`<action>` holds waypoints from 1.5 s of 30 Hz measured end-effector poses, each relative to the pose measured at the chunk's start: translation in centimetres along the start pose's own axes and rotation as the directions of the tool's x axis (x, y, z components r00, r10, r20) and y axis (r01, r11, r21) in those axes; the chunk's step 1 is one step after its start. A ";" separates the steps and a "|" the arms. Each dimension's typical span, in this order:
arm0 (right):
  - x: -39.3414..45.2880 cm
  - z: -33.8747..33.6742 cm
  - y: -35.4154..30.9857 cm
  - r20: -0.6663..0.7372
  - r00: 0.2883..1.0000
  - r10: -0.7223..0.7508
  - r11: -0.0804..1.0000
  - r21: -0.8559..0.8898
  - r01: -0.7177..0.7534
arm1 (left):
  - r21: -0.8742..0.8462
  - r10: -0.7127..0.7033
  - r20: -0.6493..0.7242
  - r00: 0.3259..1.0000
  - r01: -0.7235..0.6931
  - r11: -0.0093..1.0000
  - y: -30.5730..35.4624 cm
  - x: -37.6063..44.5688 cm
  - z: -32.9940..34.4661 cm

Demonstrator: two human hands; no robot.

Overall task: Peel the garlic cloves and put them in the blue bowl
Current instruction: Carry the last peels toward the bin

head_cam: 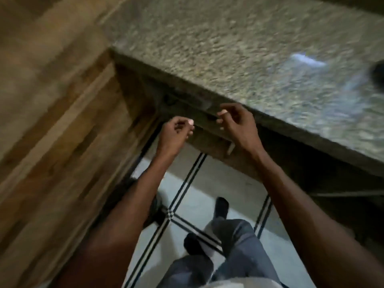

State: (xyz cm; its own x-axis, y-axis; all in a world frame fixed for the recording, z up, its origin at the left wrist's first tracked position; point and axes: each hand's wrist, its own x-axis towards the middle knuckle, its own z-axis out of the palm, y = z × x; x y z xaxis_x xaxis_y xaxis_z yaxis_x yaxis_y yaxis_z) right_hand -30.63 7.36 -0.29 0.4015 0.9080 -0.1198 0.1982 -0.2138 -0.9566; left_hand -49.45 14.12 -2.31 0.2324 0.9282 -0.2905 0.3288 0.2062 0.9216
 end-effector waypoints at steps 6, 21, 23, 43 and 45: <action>0.9 -19.0 1.3 -0.288 0.951 0.112 0.993 0.054 -0.100 | 0.125 0.191 0.305 0.933 -0.238 0.963 11.8 2.2 16.7; 0.1 -44.4 13.2 -0.617 0.741 0.265 0.929 -0.044 -0.368 | 0.346 0.149 0.490 0.859 -0.348 0.871 15.8 7.2 45.7; 1.6 -47.0 13.9 -0.691 0.699 0.184 0.925 -0.118 -0.361 | 0.360 0.156 0.500 0.852 -0.369 0.857 15.7 7.4 47.2; 6.2 -51.4 9.6 -0.707 0.707 -0.007 0.963 -0.194 -0.185 | 0.273 0.121 0.474 0.872 -0.276 0.921 16.7 9.3 52.0; 8.6 -51.9 8.1 -0.687 0.726 -0.033 0.972 -0.192 -0.138 | 0.249 0.102 0.434 0.895 -0.228 0.941 17.3 9.8 52.4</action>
State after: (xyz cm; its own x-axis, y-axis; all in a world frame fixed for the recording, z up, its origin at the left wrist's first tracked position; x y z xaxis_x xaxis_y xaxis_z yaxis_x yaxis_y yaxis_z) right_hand 20.88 -5.29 4.70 0.8994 0.4184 0.1270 0.3090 -0.4028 -0.8616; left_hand 6.45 10.53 -2.65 0.6392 0.7173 -0.2775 0.4842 -0.0950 0.8698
